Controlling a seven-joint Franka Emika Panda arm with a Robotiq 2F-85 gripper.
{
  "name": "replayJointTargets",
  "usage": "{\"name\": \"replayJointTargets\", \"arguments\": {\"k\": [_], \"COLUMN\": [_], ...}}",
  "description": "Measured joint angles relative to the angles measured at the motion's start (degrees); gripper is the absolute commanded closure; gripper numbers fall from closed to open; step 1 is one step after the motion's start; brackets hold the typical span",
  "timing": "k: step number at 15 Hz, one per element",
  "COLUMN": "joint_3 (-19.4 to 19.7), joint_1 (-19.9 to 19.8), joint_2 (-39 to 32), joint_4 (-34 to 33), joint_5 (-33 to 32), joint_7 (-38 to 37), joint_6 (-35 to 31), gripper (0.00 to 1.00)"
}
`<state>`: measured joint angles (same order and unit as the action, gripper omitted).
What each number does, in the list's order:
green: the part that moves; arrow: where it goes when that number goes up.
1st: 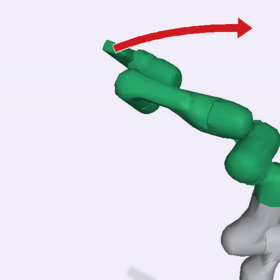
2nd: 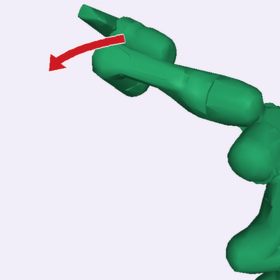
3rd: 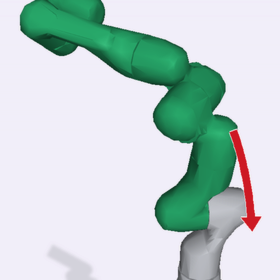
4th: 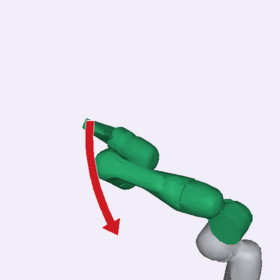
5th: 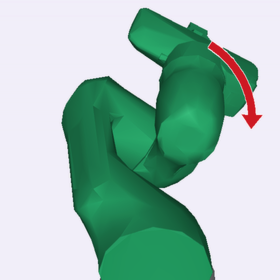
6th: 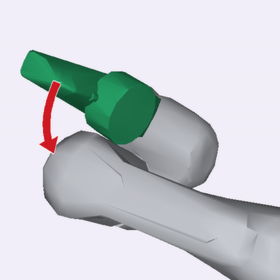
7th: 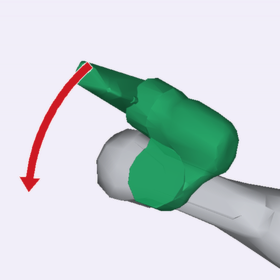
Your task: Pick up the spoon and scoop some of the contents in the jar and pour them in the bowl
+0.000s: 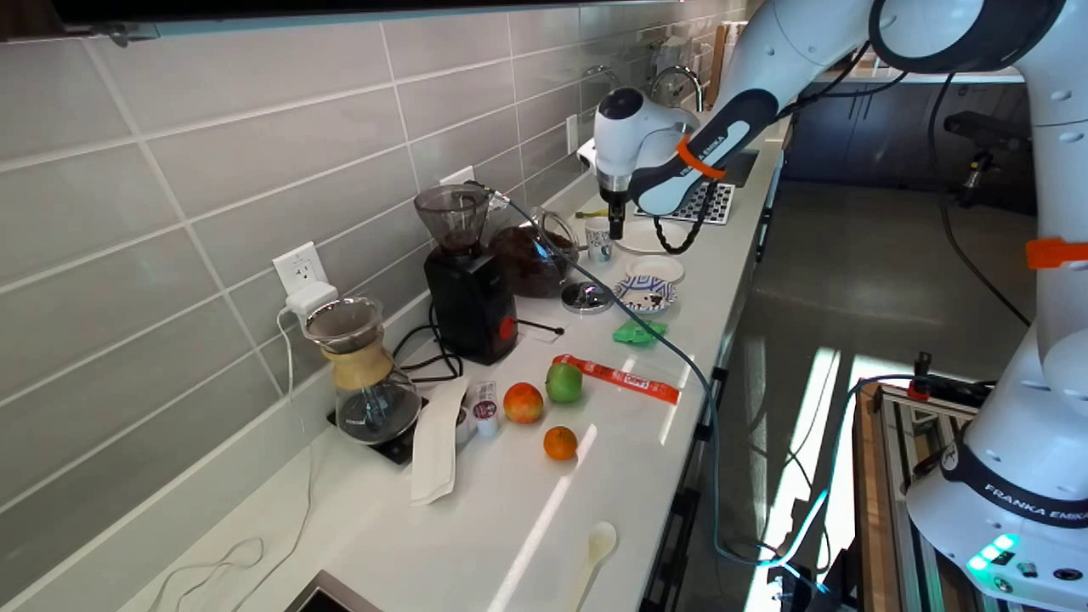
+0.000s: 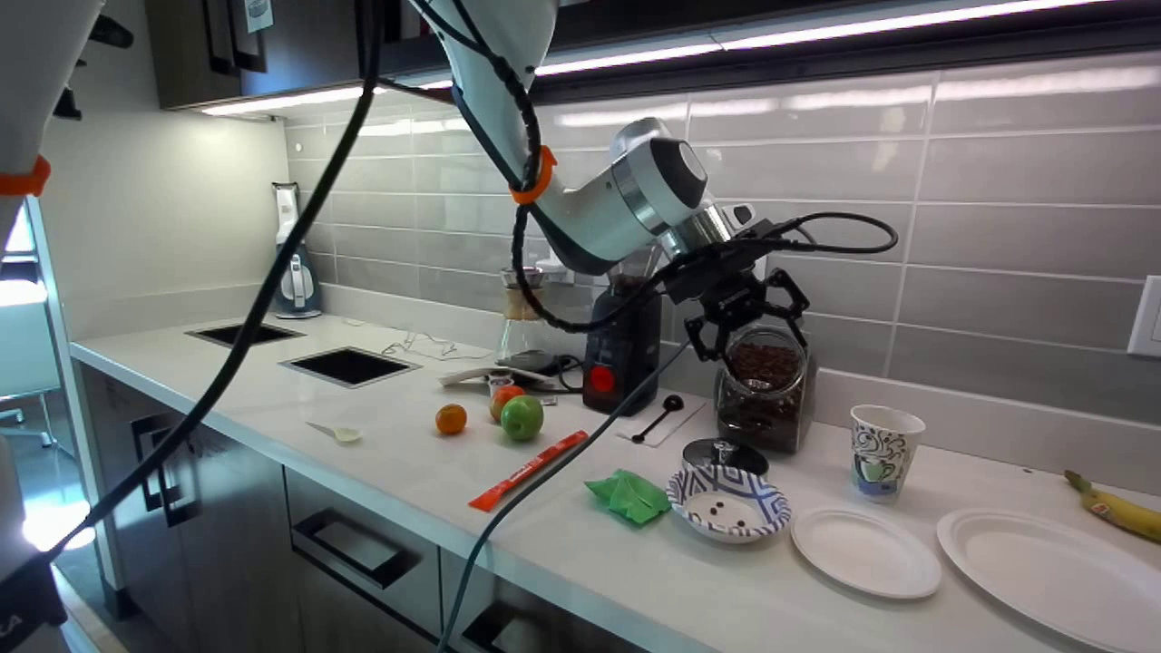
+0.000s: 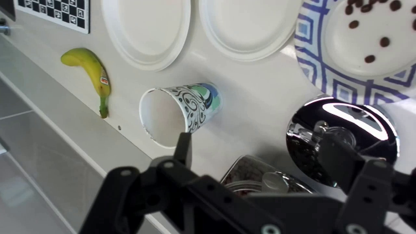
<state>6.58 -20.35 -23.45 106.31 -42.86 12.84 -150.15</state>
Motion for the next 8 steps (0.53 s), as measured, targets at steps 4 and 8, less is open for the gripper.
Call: {"name": "replayJointTargets", "arguments": {"k": [4,8], "joint_3": [-0.31,-0.25], "joint_1": [-0.73,-0.72], "joint_2": [4.18,7.69], "joint_4": [2.48,3.87], "joint_5": [16.80,26.63], "joint_7": [9.98,15.27], "joint_6": [0.97,3.28], "gripper": [0.00,0.00]}}
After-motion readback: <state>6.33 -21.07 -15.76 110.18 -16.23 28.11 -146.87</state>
